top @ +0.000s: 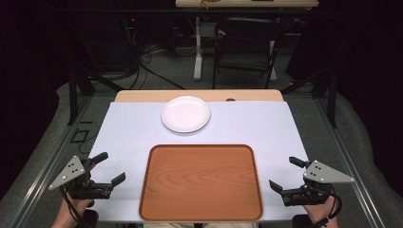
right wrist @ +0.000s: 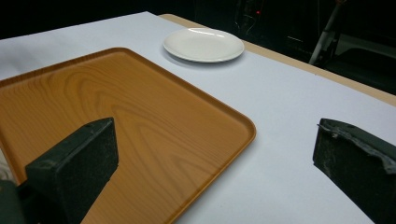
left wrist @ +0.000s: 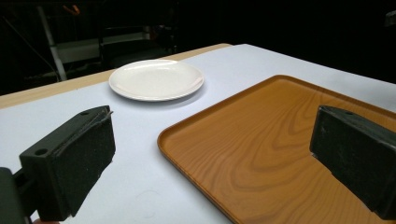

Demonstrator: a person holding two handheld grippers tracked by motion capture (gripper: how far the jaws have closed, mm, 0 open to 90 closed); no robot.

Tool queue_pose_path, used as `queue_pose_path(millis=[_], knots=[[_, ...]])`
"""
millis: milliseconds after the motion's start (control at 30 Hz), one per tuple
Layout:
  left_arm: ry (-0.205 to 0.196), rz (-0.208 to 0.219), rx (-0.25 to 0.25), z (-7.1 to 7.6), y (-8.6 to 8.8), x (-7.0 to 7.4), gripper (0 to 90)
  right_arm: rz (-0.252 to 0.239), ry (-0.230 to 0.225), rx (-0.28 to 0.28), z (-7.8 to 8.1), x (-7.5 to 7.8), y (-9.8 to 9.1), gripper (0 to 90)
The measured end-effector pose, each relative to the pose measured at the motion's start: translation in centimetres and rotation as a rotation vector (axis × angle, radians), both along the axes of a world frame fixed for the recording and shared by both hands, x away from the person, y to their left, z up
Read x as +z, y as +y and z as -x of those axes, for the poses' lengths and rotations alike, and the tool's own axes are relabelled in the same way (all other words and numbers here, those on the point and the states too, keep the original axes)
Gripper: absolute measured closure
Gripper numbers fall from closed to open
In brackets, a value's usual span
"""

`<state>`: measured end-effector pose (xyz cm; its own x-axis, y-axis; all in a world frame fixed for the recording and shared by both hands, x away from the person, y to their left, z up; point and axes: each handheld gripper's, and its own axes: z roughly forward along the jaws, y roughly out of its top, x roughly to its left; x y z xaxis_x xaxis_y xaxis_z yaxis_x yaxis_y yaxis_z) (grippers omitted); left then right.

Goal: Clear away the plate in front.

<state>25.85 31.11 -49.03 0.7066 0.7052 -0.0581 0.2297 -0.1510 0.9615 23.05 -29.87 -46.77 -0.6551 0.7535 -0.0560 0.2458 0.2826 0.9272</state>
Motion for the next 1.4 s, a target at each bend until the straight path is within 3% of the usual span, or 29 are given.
queue_pose_path(millis=[333,667,1400], knots=[[0.014,-0.017,0.001,0.0,-0.2,-0.1,0.2,0.021,-0.001,0.007,-0.2,0.1,0.3,0.0],[0.047,-0.063,-0.018,-0.4,-1.3,0.0,0.1,0.026,0.012,0.007,-0.2,0.0,0.4,0.0],[0.088,-0.057,-0.052,-1.9,-3.6,0.0,0.1,0.049,0.026,0.008,-0.3,0.0,0.6,0.0]])
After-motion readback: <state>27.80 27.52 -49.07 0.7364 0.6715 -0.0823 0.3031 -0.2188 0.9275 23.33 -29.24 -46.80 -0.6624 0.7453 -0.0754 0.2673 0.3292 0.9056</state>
